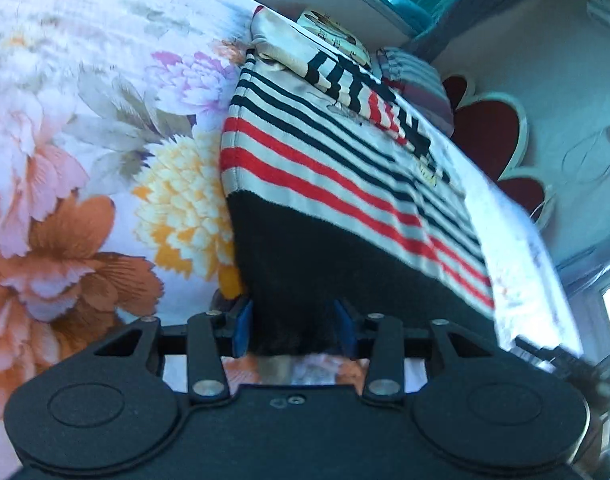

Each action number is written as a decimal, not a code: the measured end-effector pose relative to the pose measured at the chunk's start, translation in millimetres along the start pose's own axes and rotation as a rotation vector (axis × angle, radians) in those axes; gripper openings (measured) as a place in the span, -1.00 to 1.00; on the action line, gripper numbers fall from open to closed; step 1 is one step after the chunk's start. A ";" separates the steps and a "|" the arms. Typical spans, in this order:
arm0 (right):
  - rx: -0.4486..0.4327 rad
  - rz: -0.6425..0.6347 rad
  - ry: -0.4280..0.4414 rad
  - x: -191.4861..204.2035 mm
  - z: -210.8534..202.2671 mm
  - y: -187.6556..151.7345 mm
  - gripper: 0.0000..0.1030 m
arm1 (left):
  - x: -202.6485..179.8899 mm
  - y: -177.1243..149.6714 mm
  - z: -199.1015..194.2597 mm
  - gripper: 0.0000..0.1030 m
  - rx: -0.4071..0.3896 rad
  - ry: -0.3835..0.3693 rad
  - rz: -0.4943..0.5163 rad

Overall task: Fold small clothes
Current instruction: 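Grasp the black hem with both tools, then lift the held hem and fold it over toward the collar with both tools, then lay the hem down on the collar and open both tools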

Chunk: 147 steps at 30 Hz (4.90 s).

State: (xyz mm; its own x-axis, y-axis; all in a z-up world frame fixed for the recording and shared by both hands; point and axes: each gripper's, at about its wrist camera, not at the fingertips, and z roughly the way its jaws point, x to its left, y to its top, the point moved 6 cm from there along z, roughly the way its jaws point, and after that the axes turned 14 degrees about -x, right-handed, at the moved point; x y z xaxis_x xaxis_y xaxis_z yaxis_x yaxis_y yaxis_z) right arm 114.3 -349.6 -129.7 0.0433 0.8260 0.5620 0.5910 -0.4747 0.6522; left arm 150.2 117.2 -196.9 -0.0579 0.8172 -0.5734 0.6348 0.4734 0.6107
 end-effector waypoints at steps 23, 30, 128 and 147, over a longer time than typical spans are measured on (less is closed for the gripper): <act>0.076 0.105 0.087 14.3 74.9 24.3 -0.08 | 17.7 48.5 64.9 -0.37 -0.042 -0.089 -0.193; 0.118 0.042 0.144 23.3 36.5 -16.4 -0.69 | 24.1 12.2 34.3 -0.82 -0.027 -0.119 -0.192; -0.141 -0.314 -0.048 36.8 375.2 210.2 -0.68 | -36.9 269.1 324.2 -0.62 -0.254 0.254 0.450; -0.107 -0.630 -0.067 103.0 411.1 173.5 -0.19 | -90.9 226.5 343.9 0.39 -0.226 0.213 0.681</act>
State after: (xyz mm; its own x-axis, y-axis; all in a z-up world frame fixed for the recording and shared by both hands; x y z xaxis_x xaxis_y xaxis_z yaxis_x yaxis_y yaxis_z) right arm 552.4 -222.0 -167.9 -0.2339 0.9720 0.0239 0.4362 0.0829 0.8960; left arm 564.2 37.1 -194.2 0.1286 0.9888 0.0760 0.4115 -0.1229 0.9031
